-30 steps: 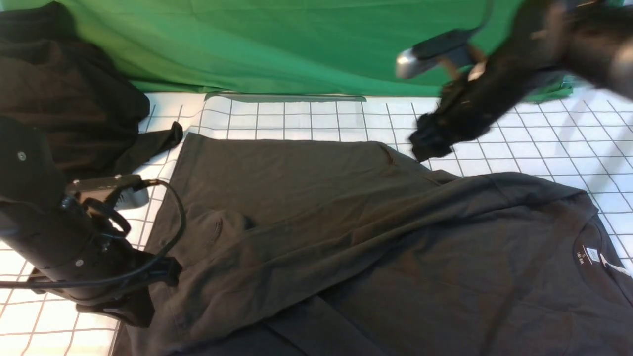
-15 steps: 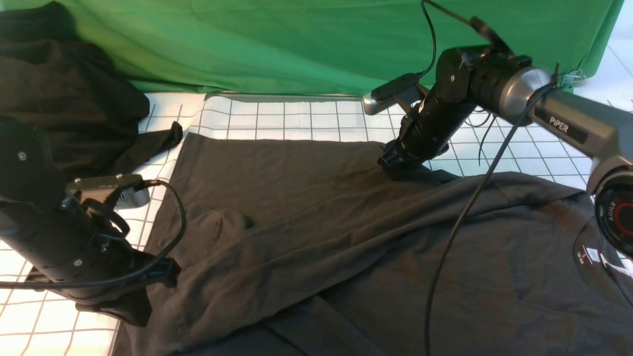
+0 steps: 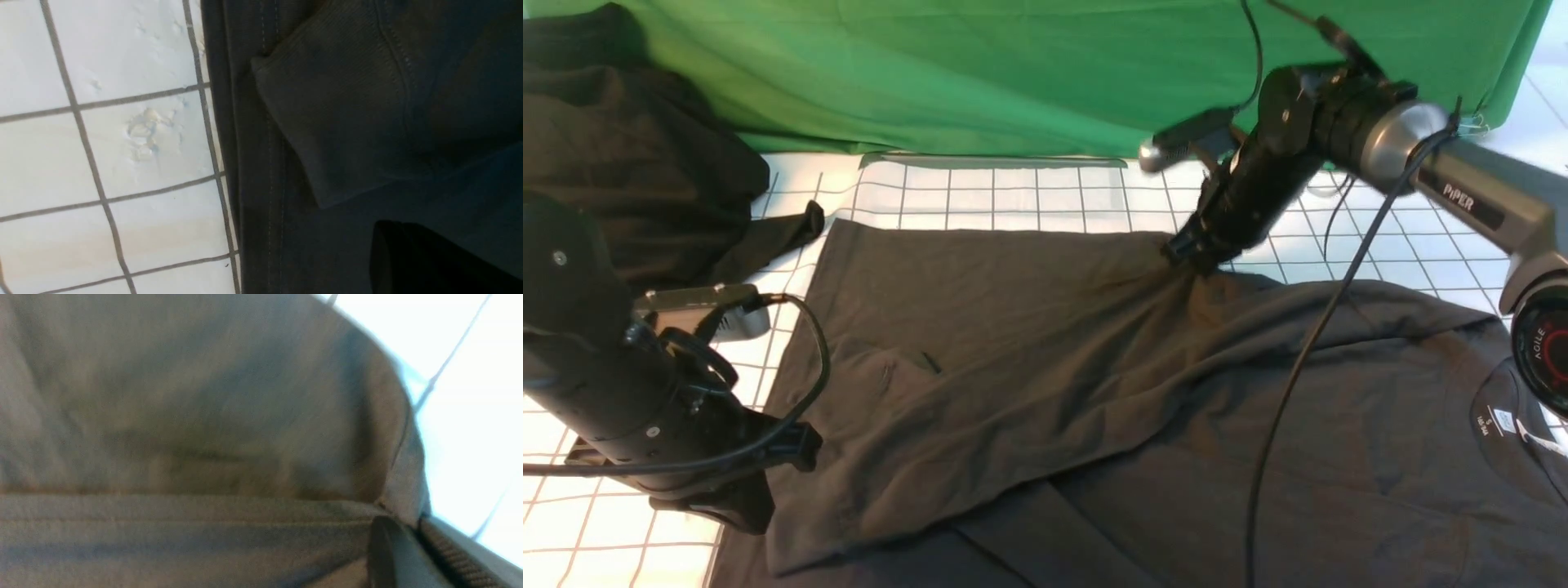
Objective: Fold a long-sleeved shirt over a white checkered tablecloth.
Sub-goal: 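Grasp the near edge of the shirt at its hem and shoulder corners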
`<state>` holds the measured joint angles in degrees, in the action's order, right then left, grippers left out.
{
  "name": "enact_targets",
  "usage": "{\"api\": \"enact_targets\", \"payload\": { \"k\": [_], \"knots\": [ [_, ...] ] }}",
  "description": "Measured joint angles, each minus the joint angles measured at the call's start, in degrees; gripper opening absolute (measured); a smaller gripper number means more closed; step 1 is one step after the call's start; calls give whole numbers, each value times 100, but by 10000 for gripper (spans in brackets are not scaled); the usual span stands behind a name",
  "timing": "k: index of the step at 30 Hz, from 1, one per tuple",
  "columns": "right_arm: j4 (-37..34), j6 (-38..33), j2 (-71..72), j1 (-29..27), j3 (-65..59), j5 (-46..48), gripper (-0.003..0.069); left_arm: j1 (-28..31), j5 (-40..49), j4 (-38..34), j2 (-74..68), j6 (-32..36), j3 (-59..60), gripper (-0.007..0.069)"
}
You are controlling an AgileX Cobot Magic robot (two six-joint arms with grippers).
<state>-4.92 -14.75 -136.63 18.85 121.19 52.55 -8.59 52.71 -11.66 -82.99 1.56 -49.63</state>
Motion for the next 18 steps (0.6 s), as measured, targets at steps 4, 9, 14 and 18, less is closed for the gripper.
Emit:
{"api": "enact_targets", "payload": {
  "k": [4, 9, 14, 18],
  "knots": [
    [0, -89, 26, -56, 240, -50, 27, 0, 24, 0, 0, 0, 0, -3],
    [18, -149, 21, -272, 277, -401, 29, 0, 200, 0, 0, 0, 0, -3],
    [59, -149, 2, -430, 277, -920, 40, 0, 233, -17, 0, 0, 0, -3],
    [88, -144, 2, -459, 277, -1099, 146, 0, 251, -60, 0, 0, 0, -3]
  ]
}}
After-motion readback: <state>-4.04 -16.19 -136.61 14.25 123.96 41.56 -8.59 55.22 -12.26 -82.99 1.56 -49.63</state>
